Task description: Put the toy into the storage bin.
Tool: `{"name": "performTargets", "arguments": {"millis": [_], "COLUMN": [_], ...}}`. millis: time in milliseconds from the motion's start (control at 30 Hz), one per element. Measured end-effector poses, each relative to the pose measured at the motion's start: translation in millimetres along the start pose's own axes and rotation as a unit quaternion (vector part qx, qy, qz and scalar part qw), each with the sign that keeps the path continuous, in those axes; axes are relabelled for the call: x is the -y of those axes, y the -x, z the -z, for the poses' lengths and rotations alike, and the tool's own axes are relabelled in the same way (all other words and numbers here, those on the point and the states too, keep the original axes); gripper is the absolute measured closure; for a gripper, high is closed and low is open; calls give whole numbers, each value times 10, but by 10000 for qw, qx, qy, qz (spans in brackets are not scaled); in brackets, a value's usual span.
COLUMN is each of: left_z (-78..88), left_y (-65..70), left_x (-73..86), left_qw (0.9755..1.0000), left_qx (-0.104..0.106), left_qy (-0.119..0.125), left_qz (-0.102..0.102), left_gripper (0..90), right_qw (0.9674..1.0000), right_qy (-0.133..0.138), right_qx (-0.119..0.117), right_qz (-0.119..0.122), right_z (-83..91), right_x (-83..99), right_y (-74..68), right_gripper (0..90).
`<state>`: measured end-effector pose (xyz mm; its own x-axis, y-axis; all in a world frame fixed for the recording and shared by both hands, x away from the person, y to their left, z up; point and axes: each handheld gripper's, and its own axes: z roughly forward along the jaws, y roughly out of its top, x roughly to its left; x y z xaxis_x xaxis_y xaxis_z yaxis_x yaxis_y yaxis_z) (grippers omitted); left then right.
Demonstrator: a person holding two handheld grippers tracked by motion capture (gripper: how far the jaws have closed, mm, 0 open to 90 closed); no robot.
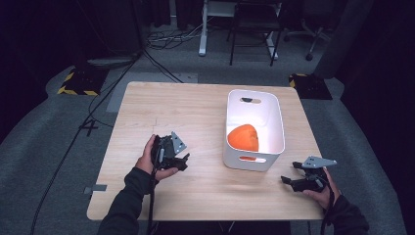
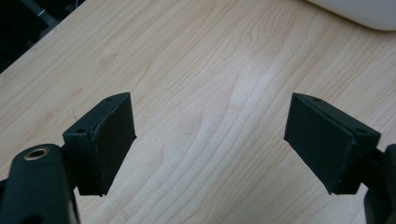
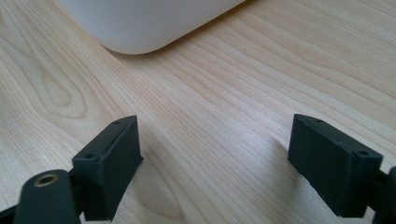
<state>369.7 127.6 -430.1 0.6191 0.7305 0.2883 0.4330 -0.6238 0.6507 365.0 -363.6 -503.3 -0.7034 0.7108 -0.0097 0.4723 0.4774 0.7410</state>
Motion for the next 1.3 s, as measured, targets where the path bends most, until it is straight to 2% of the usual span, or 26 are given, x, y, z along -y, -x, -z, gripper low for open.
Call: {"name": "performTargets", "arguments": {"millis": [33, 67, 200, 233, 267, 333, 600, 933, 1167, 1300], "left_z": [2, 7, 2, 3, 7, 11, 37, 49, 56, 47], "left_y": [-3, -14, -13, -20, -27, -16, -20, -48, -44, -43], "left_x": [21, 39, 107, 139, 155, 194, 342, 596, 731, 810], "left_qw": [10000, 9999, 9999, 9999, 9999, 9998, 9995, 9986, 9981, 9968], "left_qx": [-85, -62, -47, -104, -67, -69, -103, -103, -150, -156], "left_qy": [8, -77, -87, -85, -116, -141, -233, -280, -369, -395], "left_qz": [-13, -59, 54, 30, 28, 116, 162, 438, 473, 679], "left_gripper": [166, 166, 166, 166, 166, 166, 167, 168, 167, 173], "right_qw": [10000, 10000, 10000, 10000, 10000, 10000, 10000, 10000, 10000, 10000], "right_qy": [0, -2, -4, 2, 4, 1, 7, 0, 1, 2], "right_qx": [0, -1, 1, 11, 8, 5, 15, 11, 10, 9], "right_qz": [-10, -7, -2, 2, -21, -17, -15, -8, -9, -18], "right_z": [0, 0, 1, -1, -1, -1, -2, 0, -1, -1], "right_x": [-1, 0, 0, 0, -1, -1, 0, 0, 0, 0], "right_y": [-1, -1, 0, 0, -3, -2, -2, -1, -1, -3], "right_gripper": [171, 170, 171, 170, 170, 171, 170, 170, 170, 170]}}
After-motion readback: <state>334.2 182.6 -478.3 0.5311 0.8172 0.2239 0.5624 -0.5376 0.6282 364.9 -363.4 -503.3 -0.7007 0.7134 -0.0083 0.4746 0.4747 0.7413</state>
